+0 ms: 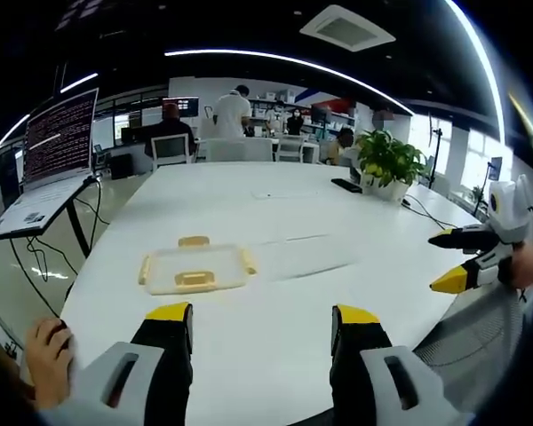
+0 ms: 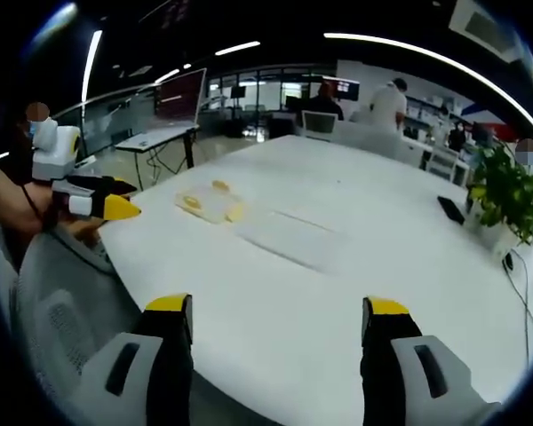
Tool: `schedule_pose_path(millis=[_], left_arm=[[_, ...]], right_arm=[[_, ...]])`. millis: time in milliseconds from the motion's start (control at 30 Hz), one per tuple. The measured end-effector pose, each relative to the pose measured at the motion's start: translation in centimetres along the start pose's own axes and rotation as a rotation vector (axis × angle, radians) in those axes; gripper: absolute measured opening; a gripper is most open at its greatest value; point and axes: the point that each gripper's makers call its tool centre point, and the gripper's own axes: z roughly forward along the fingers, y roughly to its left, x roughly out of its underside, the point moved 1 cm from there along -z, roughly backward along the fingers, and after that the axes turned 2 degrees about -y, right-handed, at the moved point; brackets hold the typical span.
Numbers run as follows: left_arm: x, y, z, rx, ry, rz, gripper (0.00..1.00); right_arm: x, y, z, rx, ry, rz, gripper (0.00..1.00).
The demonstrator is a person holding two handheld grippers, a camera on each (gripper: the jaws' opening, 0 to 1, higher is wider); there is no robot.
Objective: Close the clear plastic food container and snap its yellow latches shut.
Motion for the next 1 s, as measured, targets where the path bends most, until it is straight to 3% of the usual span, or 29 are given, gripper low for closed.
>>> schedule_pose_path(millis=[1000], left_arm=[[0.09,-0.23,0.04,0.013,0.010,-0.001,0.58]], right_arm=[[0.01,0.04,-0.05,0.003,0.003,-0.007,0.75]])
